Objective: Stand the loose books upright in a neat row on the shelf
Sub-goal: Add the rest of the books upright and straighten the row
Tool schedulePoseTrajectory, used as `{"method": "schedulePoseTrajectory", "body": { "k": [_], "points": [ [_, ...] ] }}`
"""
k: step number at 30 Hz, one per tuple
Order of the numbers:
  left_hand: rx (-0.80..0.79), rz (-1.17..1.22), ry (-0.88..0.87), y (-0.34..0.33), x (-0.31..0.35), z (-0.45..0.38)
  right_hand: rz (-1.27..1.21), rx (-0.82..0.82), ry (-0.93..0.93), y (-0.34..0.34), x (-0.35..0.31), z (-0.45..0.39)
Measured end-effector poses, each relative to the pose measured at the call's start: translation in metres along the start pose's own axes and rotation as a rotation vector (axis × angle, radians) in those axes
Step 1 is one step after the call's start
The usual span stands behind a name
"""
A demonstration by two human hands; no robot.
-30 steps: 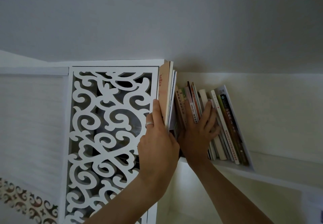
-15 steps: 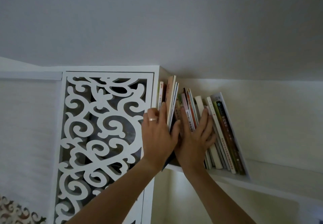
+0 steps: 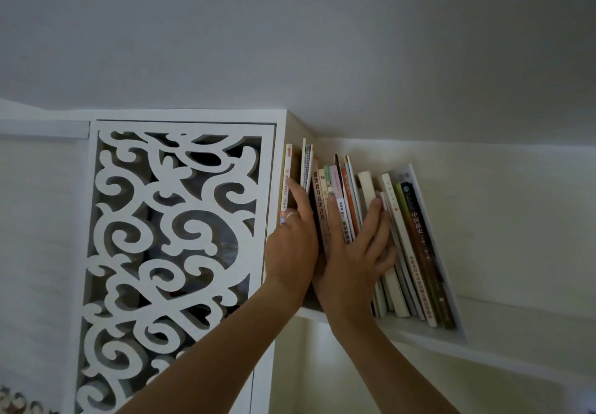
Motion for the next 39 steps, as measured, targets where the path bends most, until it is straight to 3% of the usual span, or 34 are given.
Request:
{"method": "schedulePoseTrajectory", "body": {
  "k": [4,9,15,20,24,27,31,35,39],
  "points": [
    [0.033,-0.123,-0.038,-0.007,0.007,0.008,0.005,0.016,-0.001,0.005,0.000,0.002],
    [0.169,-0.102,-0.097,-0.011,0.003,0.031,0.039,0.033,0.053,0.003,0.004,0.002],
    [0.216,-0.353,-0.146,-0.009,0.017,0.030,0.049,0.025,0.053,0.002,0.001,0.003],
    [0.166,-0.216,-0.179,-0.029,0.003,0.052,0.027,-0.053,0.105,0.005,0.002,0.004],
    [0.218,-0.010,-0.143,-0.029,-0.011,0.063,-0.024,-0.064,0.183,0.014,0.008,0.010],
    [0.251,0.165,-0.107,-0.027,-0.019,0.066,-0.068,0.020,0.209,0.031,0.025,0.014],
    [0.288,0.189,-0.080,-0.025,-0.025,0.069,-0.078,0.153,0.142,0.061,0.066,0.015],
    [0.302,0.165,-0.129,-0.023,-0.018,0.069,-0.330,-0.177,-0.158,0.043,0.112,0.004],
    [0.326,0.177,-0.146,-0.026,-0.016,0.067,-0.264,-0.283,-0.109,0.032,0.103,0.000]
  ]
}}
Point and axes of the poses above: each hand's wrist, its own z-axis away from the middle knuckle, its own y-axis out of the back of the hand, x = y × z, the point moved 10 cm from there along -z, towards the middle knuckle, and after that the axes turned 4 degrees about -x, right-handed, at the moved point
